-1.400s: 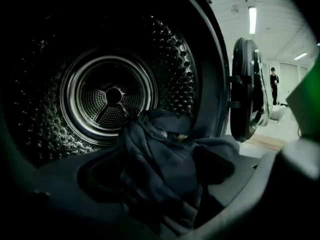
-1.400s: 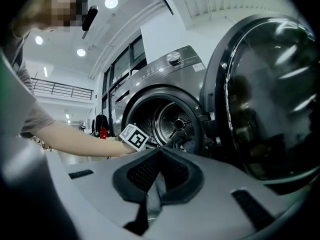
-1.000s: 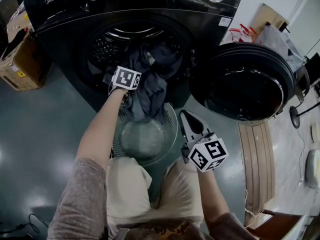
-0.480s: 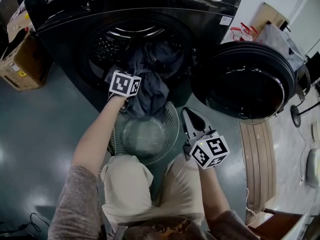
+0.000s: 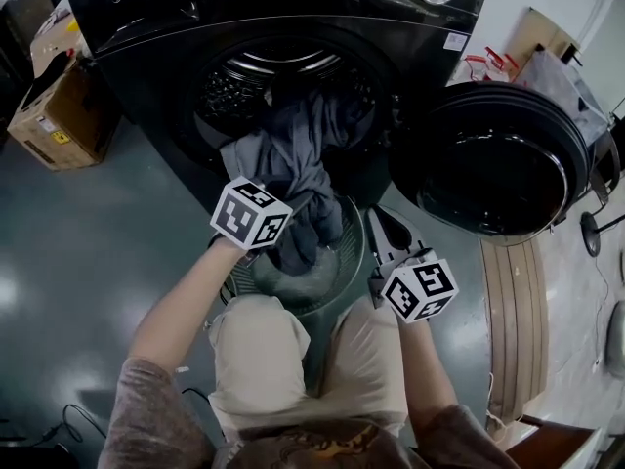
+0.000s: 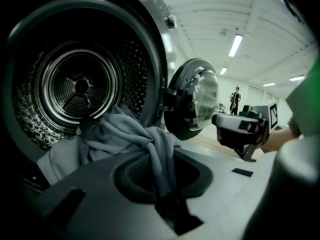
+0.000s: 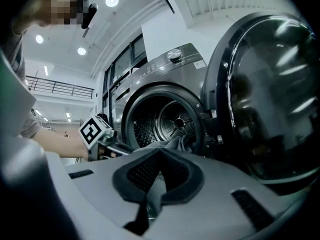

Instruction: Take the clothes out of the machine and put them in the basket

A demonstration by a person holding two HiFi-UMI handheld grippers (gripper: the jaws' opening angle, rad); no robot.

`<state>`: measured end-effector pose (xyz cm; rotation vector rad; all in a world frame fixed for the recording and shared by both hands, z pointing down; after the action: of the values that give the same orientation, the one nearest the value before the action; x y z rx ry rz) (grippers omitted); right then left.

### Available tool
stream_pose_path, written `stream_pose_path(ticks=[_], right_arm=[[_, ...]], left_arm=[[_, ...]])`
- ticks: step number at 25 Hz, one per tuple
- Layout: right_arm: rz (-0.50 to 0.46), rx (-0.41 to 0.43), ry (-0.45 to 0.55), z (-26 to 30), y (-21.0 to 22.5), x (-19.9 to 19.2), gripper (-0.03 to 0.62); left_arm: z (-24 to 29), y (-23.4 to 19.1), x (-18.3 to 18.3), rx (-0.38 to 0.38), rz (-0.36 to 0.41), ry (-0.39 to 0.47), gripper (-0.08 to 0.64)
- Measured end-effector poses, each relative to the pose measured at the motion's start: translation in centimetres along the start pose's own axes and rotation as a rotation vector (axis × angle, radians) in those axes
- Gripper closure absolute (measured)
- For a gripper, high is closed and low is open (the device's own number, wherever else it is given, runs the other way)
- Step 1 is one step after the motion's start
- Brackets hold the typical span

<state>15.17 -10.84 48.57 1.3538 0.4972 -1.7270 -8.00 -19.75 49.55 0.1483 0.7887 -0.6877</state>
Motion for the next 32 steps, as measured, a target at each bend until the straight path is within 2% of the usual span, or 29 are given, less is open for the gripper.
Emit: stream_pose_path(ticks=[4,9,11,12,14,15,16,19,23,27,32], right_arm=[[0.005,0.008,0.006,0.3,0.0,0.2,0.595],[0.008,0.029,0.008,0.7,-0.5,0.1,0.595],[0.010,0.034,0.008,0.8,-0.7,0.0,0.595],[0.010,0.035,0.008,0.8,-0.8,0.0,0.595],[0.010,0.035,0.008,0.6,-0.8,0.0,0.595],[0.009,0.034,0.009,0.5,-0.8,-0.1,0.595],[0.009,0.032,0.009,0.5,-0.8,-0.1,0.595],[0.011,0.025,0.011,0.2,-0.7,-0.2,0.595],[0.011,0.012,0.009,-0.1,-0.5,-0.4,0.595],[0.005,0.004,0.009,-0.5,-0.7,-0.4,0.595],[0.005,-0.023,-0.002,-1.2,-0.3,-0.9,0.595]], left_arm=[[-0.7,3.4,-0.5,-0.070,0.048,-0.036,0.492],[-1.1,5.5,-0.5,-0.129,0.062,-0.034,0.489],[-1.0,5.4,-0.6,-0.076,0.067,-0.027,0.471],[-0.9,5.2,-0.6,-0.027,0.068,-0.025,0.433],[-0.7,4.7,-0.6,0.072,0.075,-0.024,0.299],[-0.7,4.3,-0.7,0.111,0.076,-0.023,0.258],[-0.8,3.9,-0.7,0.142,0.073,-0.020,0.232],[-1.4,2.5,-0.5,0.217,0.049,0.025,0.221],[-1.2,0.6,1.0,0.265,0.040,0.084,0.182],[1.2,-2.0,2.1,0.290,0.032,0.079,0.142],[5.4,-5.9,3.6,0.306,-0.021,0.078,0.120]])
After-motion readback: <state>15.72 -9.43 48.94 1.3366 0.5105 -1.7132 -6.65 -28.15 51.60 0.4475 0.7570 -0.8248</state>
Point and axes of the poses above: the fingertips, and each gripper's own axes: z forward along the fingers, y to its right, x out of its top, the point moved 10 cm from there along -z, backward along the fingers, and after that the axes turned 15 degrees about -y, right-handed, at the moved point
